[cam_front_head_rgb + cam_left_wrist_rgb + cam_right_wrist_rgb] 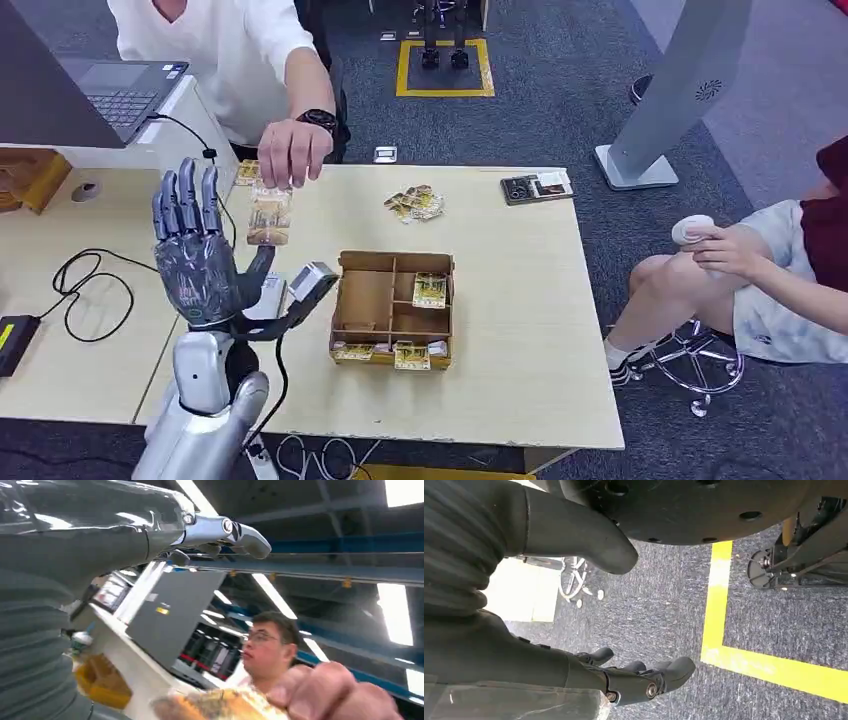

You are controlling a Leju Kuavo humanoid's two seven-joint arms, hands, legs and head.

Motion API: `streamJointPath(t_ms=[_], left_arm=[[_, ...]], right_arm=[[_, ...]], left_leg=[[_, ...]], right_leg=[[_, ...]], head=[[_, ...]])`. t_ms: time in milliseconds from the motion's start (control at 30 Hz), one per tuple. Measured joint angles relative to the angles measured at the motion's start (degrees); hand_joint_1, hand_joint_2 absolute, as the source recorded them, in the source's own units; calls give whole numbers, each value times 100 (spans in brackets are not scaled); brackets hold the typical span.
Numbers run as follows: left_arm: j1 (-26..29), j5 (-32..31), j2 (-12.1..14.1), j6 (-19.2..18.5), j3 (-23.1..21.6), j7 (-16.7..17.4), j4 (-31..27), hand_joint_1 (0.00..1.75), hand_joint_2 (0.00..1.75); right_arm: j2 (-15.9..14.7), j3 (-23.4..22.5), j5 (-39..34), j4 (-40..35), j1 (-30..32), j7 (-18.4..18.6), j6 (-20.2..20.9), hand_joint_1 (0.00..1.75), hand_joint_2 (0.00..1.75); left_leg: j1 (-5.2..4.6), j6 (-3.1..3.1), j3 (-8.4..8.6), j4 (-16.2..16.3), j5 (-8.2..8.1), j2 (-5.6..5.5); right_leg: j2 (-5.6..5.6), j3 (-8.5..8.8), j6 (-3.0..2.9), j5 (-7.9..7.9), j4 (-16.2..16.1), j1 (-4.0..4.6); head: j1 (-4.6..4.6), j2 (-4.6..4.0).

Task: Pass the card to the sensor for recognition and then transmit it.

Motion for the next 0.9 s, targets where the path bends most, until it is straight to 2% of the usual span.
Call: streamJointPath(t_ms=[133, 200, 233, 333, 467, 667, 900], left_arm=[[-190, -2, 485, 0, -552, 554, 101, 0, 175], [-274, -2, 660, 0, -777, 755, 164, 70, 175], [-303, -2, 732, 0, -871, 852, 193, 175, 175], [-371, -2, 874, 0, -1153, 1064, 278, 175, 175], [-372, -2, 922, 0, -1343, 1048, 304, 175, 175], [-333, -4, 821, 0, -1358, 656, 304, 175, 175], [-144, -2, 511, 0, -1300, 78, 286, 175, 175]], right_arm=[[-15, 0, -4, -26, -1, 0, 0, 0, 175], [-22, 0, -11, -37, 0, -2, 0, 0, 175], [-24, 0, -15, -42, 0, -2, 0, 0, 175], [-26, 0, -26, -46, 0, -2, 2, 0, 175], [-26, 0, -87, -50, 1, -2, 4, 0, 175], [-26, 0, -87, -50, 1, -2, 2, 0, 175], [-26, 0, -90, -52, 2, -4, 2, 0, 175]], left_leg=[[0, -1, -1, 0, 1, 0], [-1, -1, -1, 0, 1, 1], [-2, -1, -1, 0, 1, 1], [-3, -1, -2, 1, 1, 1], [-4, 0, -2, 1, 0, 1], [-4, 1, -2, 1, -1, 0], [-4, 1, -3, 0, -1, 0]], right_leg=[[0, 0, 0, 0, 0, 0], [2, 0, 0, 0, 0, 0], [3, 0, 0, 0, 0, 0], [2, 1, 1, 0, -2, -1], [2, 1, 1, 0, -2, -2], [0, 1, 1, 0, -2, -2], [1, 2, 1, 0, -2, -2]], head=[[0, 0], [2, 0], [0, 0], [2, 0], [0, 0], [0, 0], [2, 0]])
